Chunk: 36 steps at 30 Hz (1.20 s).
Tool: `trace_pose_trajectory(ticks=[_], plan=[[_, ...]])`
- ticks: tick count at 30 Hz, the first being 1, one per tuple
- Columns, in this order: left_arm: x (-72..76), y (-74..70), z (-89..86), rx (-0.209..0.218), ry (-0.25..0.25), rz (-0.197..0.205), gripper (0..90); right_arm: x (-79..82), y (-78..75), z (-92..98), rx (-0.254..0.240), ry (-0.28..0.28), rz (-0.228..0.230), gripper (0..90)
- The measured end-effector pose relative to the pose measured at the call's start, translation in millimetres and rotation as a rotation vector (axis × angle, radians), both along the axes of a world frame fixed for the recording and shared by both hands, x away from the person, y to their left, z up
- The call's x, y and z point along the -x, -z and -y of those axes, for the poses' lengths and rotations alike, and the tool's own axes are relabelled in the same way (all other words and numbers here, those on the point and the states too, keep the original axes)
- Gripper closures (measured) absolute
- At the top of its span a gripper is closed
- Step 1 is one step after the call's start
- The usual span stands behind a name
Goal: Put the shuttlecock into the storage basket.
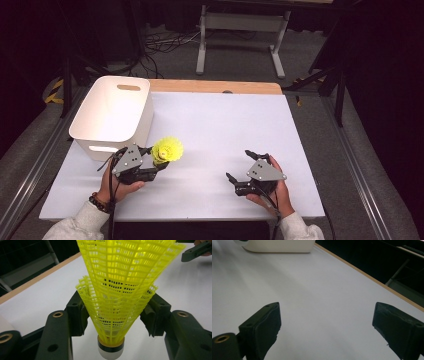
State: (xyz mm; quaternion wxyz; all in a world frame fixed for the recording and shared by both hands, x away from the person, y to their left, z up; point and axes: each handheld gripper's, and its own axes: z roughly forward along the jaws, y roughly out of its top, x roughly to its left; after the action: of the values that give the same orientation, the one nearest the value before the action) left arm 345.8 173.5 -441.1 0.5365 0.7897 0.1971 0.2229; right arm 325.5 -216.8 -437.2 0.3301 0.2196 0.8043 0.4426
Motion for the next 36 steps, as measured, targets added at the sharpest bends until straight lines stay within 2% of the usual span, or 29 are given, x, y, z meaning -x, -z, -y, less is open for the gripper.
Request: trace_pose_trajectory(ticks=[8, 13, 14, 17, 19, 20, 26, 27, 29, 36], plan=[[1.7, -6.0, -8.4, 0.021, -0.020, 0.009, 45.4, -1.9, 2.4, -0.9, 0.000, 0.000, -0.008, 8.8], [3.5, -10.0, -13.7, 0.055, -0.029, 0.010, 45.4, -2.7, 3.7, -2.0, 0.004, -0.003, -0.015, 8.9], [3.3, -11.0, -15.3, 0.047, -0.031, 0.019, 45.5, -2.8, 3.8, -1.9, 0.000, -0.004, -0.018, 8.9], [4.9, -13.2, -18.5, 0.070, -0.037, 0.014, 45.5, -3.1, 3.8, -1.7, -0.003, -0.001, -0.019, 9.0], [5.5, -15.4, -21.8, 0.072, -0.043, 0.031, 45.4, -3.2, 3.8, -1.7, -0.004, -0.002, -0.019, 9.1], [6.4, -15.8, -22.3, 0.081, -0.046, 0.022, 45.4, -3.4, 4.0, -1.8, 0.000, 0.000, -0.019, 9.0], [8.5, -20.7, -28.6, 0.111, -0.055, 0.046, 45.5, -3.5, 4.3, -2.5, 0.008, 0.001, -0.018, 9.3], [9.0, -20.8, -28.6, 0.119, -0.052, 0.038, 45.5, -3.5, 4.4, -2.5, 0.009, 0.002, -0.019, 9.3], [9.3, -21.9, -29.9, 0.112, -0.054, 0.045, 45.4, -3.6, 4.6, -2.2, 0.008, 0.003, -0.021, 9.3], [11.0, -25.5, -38.1, 0.129, -0.070, 0.050, 45.5, -3.2, 3.8, -2.2, 0.000, -0.003, -0.016, 9.3]])
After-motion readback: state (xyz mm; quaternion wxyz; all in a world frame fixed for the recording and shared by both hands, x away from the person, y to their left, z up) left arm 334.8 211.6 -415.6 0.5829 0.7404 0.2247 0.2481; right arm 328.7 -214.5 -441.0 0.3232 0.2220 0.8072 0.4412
